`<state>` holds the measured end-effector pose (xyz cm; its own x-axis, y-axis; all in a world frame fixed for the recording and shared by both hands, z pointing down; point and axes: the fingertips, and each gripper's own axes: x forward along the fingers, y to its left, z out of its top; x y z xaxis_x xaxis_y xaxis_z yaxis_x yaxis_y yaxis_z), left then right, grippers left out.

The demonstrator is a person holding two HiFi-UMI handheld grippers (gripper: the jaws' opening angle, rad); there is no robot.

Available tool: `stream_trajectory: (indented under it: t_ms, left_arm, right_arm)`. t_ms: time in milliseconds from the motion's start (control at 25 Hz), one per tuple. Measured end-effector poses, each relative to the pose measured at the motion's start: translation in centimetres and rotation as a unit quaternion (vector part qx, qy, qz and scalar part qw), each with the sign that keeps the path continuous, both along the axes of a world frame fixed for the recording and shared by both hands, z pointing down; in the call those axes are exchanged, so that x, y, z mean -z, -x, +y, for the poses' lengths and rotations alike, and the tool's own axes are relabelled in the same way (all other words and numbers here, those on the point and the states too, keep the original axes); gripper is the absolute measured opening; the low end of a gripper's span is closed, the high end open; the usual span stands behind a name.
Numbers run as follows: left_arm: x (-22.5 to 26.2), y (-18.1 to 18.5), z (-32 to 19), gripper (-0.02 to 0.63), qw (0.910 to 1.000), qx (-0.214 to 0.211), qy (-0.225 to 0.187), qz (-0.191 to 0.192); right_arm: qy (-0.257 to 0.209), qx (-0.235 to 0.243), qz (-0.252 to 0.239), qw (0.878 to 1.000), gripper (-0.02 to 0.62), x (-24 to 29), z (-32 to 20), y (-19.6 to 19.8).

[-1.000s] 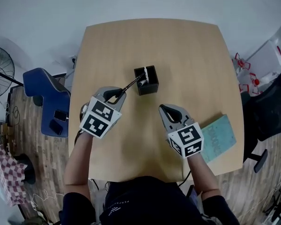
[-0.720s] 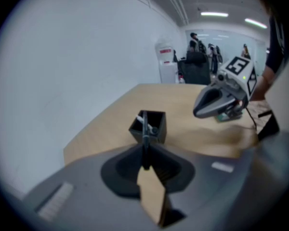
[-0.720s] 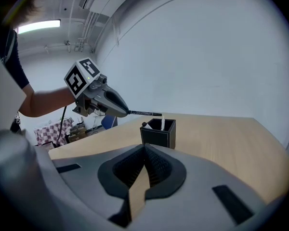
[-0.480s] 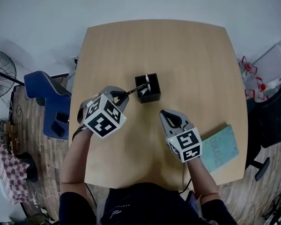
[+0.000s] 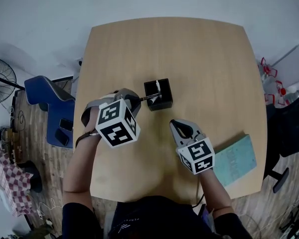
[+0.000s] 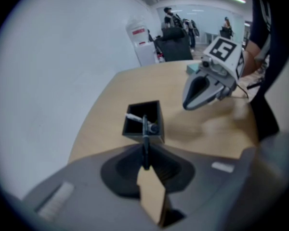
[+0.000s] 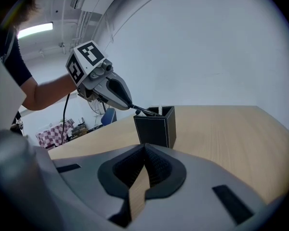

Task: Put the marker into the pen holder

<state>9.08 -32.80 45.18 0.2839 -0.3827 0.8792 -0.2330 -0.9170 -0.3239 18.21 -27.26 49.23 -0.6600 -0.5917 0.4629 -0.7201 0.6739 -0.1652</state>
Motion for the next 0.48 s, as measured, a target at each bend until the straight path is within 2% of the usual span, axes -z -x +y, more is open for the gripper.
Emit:
stream_trajectory:
  t_ms: [120, 280, 480]
  left_arm:
    - [-0.3, -0.6, -0.1, 0.054, 0.9998, -0.020, -0.005, -0.005]
    - [-0.5, -0.9, -0.4, 0.055, 0.9994, -0.026, -0.023, -0.006]
    - [0.3, -1.7, -1.1, 0.057, 0.9986, -0.013, -0.041, 0.030]
  right_arm:
    - [0.002, -0.002, -0.001, 1.000, 0.002, -0.2, 0.0, -0.1]
    - [0.006, -0.006, -0.002, 1.000, 0.002, -0.6, 0.2, -0.3]
    - [0.009, -0.011, -0.001, 1.000, 0.002, -0.9, 0.3, -0.9]
